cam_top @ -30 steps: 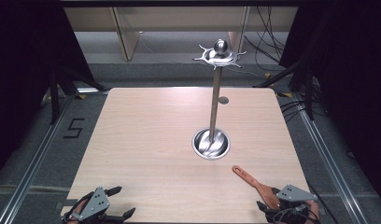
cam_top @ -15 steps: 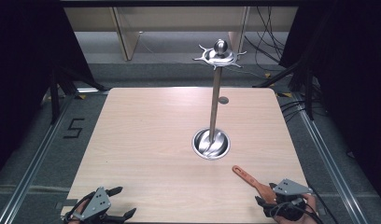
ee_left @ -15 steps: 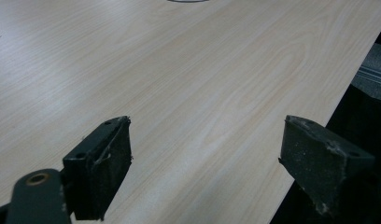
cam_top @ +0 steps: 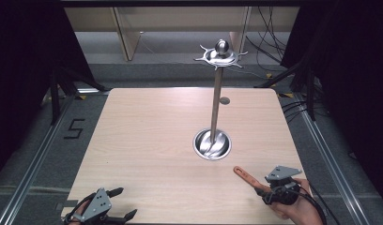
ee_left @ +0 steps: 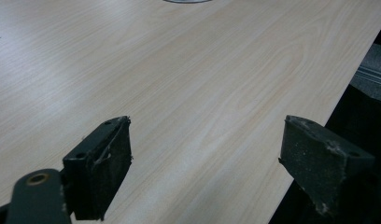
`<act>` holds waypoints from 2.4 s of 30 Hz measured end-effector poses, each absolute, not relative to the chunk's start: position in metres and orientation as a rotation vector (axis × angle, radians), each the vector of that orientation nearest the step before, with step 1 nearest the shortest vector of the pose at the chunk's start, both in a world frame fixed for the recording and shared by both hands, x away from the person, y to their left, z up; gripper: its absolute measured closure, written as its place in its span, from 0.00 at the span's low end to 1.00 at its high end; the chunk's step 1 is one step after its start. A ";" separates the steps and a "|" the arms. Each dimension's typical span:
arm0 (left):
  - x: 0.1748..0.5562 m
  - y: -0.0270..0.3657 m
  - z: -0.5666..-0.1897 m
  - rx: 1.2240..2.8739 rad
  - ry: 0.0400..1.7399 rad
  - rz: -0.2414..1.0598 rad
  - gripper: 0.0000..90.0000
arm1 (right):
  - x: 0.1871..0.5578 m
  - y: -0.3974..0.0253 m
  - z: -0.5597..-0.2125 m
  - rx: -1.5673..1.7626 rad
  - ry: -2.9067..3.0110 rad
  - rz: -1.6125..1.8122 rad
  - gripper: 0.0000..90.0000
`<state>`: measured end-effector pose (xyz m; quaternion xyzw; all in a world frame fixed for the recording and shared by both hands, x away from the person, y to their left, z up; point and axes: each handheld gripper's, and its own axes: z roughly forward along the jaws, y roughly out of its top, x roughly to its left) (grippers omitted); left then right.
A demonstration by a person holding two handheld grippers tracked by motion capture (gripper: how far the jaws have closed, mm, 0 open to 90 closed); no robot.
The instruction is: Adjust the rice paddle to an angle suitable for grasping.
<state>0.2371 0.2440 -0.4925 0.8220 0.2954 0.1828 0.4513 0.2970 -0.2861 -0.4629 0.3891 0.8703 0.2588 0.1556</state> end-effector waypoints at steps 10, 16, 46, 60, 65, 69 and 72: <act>0.237 0.245 -0.492 2.026 0.736 0.455 0.18 | 0.328 -0.268 -0.461 1.112 2.593 0.609 0.50; 0.237 0.245 -0.493 2.026 0.737 0.455 0.18 | 0.340 -0.263 -0.462 1.136 2.623 0.590 0.51; 0.237 0.245 -0.491 2.031 0.709 0.462 0.18 | 0.373 -0.246 -0.475 1.154 2.747 0.523 0.61; 0.236 0.244 -0.491 2.017 0.715 0.451 0.18 | 0.381 -0.242 -0.478 1.158 2.784 0.460 0.66; 0.236 0.245 -0.491 2.040 0.711 0.452 0.18 | 0.382 -0.239 -0.476 1.153 2.797 0.402 0.67; 0.235 0.244 -0.491 2.032 0.717 0.457 0.18 | 0.381 -0.236 -0.477 1.193 2.789 0.376 0.68; 0.237 0.244 -0.492 2.026 0.698 0.464 0.18 | 0.384 -0.237 -0.476 1.130 2.814 0.352 0.70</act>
